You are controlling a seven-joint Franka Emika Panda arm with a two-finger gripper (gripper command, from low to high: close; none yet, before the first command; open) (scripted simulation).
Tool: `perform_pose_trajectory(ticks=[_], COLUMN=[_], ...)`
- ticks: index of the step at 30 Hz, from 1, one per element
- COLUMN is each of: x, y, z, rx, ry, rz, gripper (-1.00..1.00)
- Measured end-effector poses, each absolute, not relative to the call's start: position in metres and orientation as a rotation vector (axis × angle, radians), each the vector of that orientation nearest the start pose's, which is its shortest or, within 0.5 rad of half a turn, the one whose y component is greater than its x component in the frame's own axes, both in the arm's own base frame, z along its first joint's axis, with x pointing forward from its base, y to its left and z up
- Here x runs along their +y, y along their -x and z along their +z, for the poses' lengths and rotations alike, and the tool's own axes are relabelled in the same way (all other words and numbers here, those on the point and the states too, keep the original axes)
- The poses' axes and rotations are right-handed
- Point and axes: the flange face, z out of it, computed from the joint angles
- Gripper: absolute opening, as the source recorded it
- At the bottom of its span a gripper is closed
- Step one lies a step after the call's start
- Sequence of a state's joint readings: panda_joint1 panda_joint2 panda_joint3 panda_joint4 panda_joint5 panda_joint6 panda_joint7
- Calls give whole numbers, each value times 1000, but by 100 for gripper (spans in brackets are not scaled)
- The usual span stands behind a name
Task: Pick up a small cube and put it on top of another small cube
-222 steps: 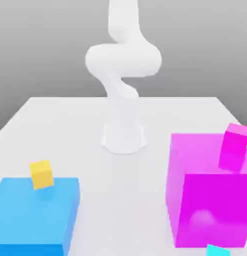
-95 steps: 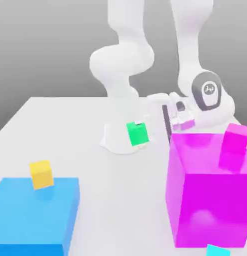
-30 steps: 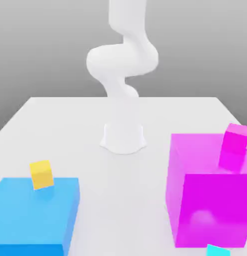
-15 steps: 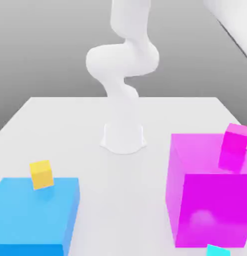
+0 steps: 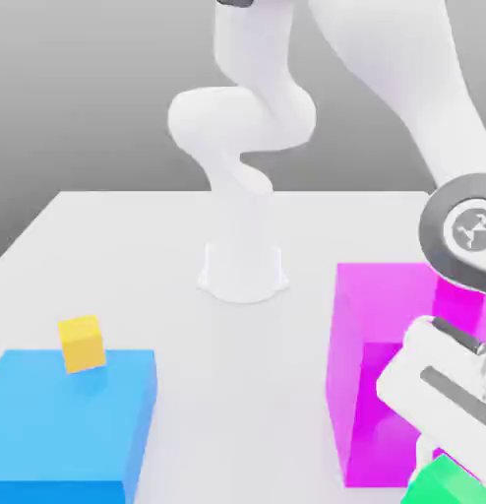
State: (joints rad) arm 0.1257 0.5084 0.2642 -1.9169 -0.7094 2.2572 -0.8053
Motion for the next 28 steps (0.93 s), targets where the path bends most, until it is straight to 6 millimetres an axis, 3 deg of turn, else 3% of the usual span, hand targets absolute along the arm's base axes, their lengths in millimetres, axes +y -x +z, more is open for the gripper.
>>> perform_pose_trajectory(ticks=[9, 15, 18, 20, 23, 24, 28], x=[194, 184, 198, 201, 201, 201, 201], y=[-565, -559, -530, -527, -529, -528, -528], z=[209, 223, 224, 237, 207, 193, 193], rx=[2542, 2806, 2925, 2956, 2964, 2965, 2965], ry=[-1607, -1360, -1170, -1073, -1038, -1034, -1034], rz=[-243, -98, -74, -27, -4, -3, -3], gripper=[-100, -100, -100, -100, -100, 100, 100])
